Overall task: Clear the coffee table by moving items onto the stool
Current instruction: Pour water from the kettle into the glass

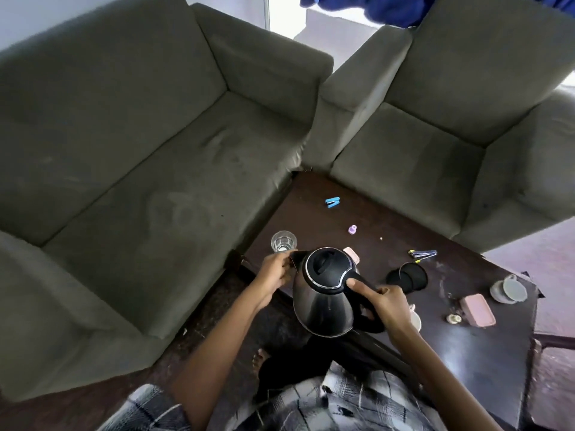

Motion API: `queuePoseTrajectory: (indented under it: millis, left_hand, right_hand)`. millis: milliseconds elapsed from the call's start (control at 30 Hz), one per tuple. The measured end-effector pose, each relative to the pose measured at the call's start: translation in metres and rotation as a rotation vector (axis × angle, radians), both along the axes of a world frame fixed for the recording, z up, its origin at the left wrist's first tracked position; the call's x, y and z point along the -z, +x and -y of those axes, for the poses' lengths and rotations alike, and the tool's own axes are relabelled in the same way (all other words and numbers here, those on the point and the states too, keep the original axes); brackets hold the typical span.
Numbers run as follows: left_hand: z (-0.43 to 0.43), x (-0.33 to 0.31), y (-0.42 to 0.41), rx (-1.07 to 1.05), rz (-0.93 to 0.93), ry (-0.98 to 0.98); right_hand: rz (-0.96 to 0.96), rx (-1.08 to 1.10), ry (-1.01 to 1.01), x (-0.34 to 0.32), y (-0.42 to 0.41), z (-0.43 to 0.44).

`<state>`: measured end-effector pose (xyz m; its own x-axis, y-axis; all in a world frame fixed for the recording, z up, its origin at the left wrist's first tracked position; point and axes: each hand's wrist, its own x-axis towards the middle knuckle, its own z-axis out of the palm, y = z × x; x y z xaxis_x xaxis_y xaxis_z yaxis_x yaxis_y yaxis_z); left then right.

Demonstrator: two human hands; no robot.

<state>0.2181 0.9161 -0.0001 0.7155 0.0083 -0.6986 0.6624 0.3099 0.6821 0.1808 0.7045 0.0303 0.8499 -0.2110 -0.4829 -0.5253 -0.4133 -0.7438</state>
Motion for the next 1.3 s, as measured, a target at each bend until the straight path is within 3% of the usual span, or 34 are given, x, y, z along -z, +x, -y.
queuePoseTrajectory:
  millis: [367,600,800,1033,1300]
  left_hand:
    - [-0.029,0.047,0.079,0.264,-0.19,0.103]
    - [-0.065,0.088,0.112,0.458,-0.104,0.555]
    - [-0.085,0.104,0.146,0.997,0.078,0.974]
    - [-0.085,0.142,0.17,1.28,0.269,1.01]
    - [-0.092,0.178,0.178,1.52,0.314,1.028]
  right_hand:
    - [-0.093,0.051,-0.16,0.032,0.05,-0.033]
    - [-0.17,0.061,-0.258,0.04,0.07,-0.046]
    - [-0.257,0.099,-0.318,0.049,0.077,-0.065]
    - [-0.266,0.207,-0.359,0.066,0.08,-0.084]
    - [-0.324,0.182,-0.499,0.076,0.087,-0.098]
